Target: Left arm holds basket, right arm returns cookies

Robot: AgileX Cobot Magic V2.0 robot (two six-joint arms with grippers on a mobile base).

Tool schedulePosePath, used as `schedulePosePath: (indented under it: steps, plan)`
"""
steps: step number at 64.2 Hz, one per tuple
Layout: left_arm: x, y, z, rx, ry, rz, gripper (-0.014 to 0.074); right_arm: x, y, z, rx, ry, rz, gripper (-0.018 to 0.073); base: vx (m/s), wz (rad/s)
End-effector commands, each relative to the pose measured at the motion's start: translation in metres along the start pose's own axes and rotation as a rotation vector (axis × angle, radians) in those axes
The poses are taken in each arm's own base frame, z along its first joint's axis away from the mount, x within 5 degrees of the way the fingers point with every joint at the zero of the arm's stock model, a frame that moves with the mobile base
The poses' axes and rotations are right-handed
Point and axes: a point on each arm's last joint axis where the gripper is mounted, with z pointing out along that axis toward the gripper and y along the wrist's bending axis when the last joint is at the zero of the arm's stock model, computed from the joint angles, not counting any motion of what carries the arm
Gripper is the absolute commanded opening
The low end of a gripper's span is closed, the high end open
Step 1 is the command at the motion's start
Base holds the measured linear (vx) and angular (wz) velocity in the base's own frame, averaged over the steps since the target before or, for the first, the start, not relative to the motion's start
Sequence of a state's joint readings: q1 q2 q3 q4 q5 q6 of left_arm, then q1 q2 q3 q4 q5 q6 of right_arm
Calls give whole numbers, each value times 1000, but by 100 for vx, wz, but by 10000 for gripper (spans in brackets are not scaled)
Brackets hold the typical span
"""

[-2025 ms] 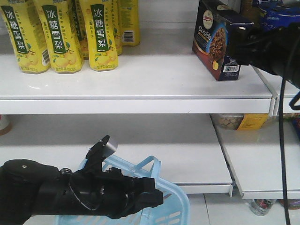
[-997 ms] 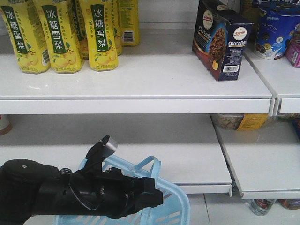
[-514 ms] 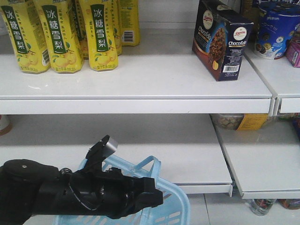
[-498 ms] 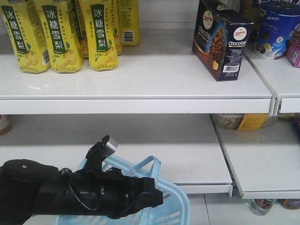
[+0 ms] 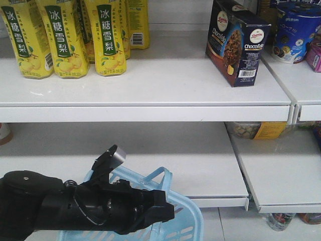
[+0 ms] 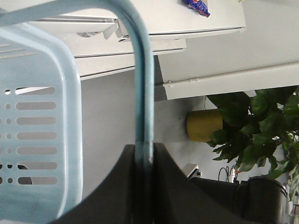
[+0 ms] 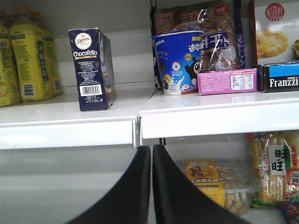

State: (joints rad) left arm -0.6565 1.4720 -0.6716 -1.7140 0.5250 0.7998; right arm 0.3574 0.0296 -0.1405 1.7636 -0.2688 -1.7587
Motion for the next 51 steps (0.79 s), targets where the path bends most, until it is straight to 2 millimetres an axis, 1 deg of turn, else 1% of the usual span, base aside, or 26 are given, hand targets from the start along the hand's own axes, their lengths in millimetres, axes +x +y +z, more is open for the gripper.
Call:
schedulePosePath:
  steps: [1, 27, 39, 45, 51]
  plan:
    - [-5, -20, -9, 83, -34, 16, -6, -8, 2, 0, -12, -15, 5, -8, 0, 0]
    - [-5, -19, -9, 81, -33, 18, -6, -8, 2, 0, -12, -15, 5, -8, 0, 0]
    - [-1, -23, -10, 114, 7, 35, -6, -8, 2, 0, -12, -15, 5, -8, 0, 0]
    - [1, -25, -12, 131, 31, 65, -6, -8, 2, 0, -12, -15, 5, -8, 0, 0]
    - [4, -31, -20, 142, 33, 138, -6, -8, 2, 0, -12, -15, 5, -8, 0, 0]
